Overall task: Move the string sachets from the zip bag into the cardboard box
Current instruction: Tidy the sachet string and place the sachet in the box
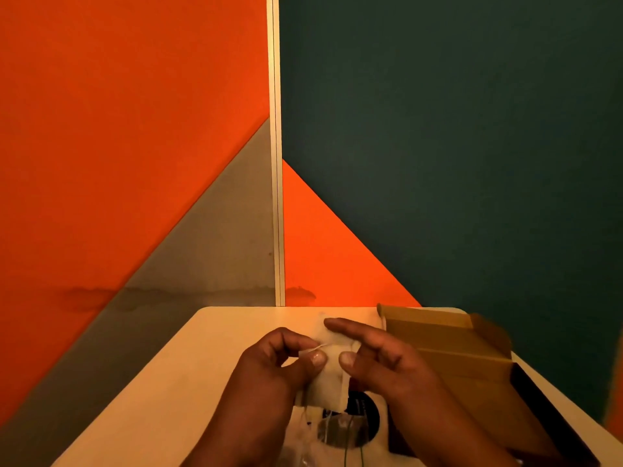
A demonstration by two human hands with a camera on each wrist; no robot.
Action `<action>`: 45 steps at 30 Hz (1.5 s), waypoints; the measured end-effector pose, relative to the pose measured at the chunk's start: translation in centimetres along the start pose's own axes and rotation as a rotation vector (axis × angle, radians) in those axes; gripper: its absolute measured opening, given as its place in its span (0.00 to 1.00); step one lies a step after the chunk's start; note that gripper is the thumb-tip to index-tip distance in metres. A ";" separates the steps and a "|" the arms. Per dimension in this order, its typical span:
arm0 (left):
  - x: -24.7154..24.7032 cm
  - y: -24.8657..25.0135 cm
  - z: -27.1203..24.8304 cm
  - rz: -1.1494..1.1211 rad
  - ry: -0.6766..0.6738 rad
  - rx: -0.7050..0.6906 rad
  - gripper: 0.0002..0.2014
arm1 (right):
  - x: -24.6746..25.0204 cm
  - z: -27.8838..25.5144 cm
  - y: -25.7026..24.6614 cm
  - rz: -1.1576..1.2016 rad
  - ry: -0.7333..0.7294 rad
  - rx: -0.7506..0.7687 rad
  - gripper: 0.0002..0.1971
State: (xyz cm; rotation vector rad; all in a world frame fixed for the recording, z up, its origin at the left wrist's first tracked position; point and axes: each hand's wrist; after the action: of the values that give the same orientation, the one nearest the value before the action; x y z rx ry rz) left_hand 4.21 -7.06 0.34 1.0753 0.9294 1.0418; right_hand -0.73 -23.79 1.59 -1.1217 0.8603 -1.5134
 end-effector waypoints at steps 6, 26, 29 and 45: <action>0.2 0.4 0.0 -0.016 0.017 0.045 0.05 | -0.2 0.4 0.0 0.036 0.129 -0.028 0.13; 0.3 1.4 -0.7 0.372 0.014 -0.041 0.07 | 0.6 0.9 1.1 -0.346 0.100 -0.141 0.06; 0.6 1.6 -0.7 0.399 0.054 -0.033 0.07 | 0.6 1.0 1.3 -0.392 0.098 -0.178 0.08; 2.0 0.2 0.4 0.509 0.198 -0.049 0.06 | 1.7 1.0 1.1 -0.271 0.025 -0.229 0.06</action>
State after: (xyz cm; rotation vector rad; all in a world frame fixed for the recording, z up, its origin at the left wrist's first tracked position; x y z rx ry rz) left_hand 5.06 -5.18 0.43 1.2146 0.7950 1.6052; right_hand 0.44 -25.65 1.25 -1.4360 0.9464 -1.6824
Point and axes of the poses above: each hand's wrist, its own z-axis towards the middle knuckle, its own x-axis out of the back of the hand, y = z × x, and after that the axes turned 1 degree about -y, right-handed
